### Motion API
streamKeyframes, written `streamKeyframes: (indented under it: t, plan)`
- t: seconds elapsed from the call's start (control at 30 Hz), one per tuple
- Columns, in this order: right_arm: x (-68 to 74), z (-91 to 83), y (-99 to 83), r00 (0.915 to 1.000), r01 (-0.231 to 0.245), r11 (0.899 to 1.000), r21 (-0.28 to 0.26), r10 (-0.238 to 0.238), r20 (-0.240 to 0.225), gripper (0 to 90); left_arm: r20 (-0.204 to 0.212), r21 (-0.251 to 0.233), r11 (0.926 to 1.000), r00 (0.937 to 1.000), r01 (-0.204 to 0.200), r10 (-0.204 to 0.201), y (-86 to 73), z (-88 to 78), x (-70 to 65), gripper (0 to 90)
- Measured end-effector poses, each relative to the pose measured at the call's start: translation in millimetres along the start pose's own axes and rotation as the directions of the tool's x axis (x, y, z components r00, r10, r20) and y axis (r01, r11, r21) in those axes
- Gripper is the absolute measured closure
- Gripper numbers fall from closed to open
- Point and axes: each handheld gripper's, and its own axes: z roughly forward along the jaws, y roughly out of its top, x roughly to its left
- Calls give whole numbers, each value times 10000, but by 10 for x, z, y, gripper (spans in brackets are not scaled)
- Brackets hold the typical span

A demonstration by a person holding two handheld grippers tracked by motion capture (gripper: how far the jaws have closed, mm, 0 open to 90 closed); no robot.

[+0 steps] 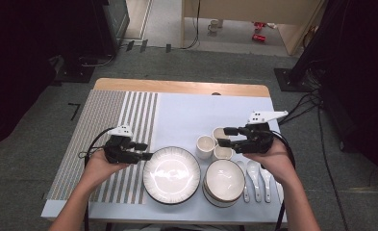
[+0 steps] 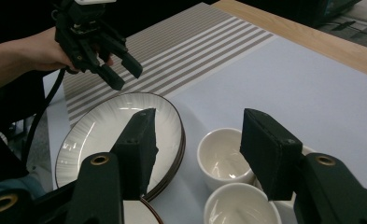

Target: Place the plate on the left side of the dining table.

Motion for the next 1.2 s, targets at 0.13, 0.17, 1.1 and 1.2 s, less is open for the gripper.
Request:
streamKeyframes:
  t: [0.13, 0.17, 1.1, 1.2]
  plan:
    - [51, 49, 37, 9998, 72, 9999, 77, -71, -194, 460, 42, -34, 10000, 10000, 12, -12, -2, -1, 4, 501]
    - [70, 67, 53, 9996, 112, 9999, 116, -109, -261, 460, 46, -23, 10000, 10000, 5, -5, -3, -2, 4, 501]
    - [726, 392, 10, 9993, 339, 9984, 455, -331, -175, 490, 12, -52, 10000, 10000, 23, -23, -28, 1, 4, 508]
    - [801, 439, -5, 9985, 445, 9974, 563, -426, -354, 492, 4, -70, 10000, 10000, 26, -26, -30, 0, 7, 508]
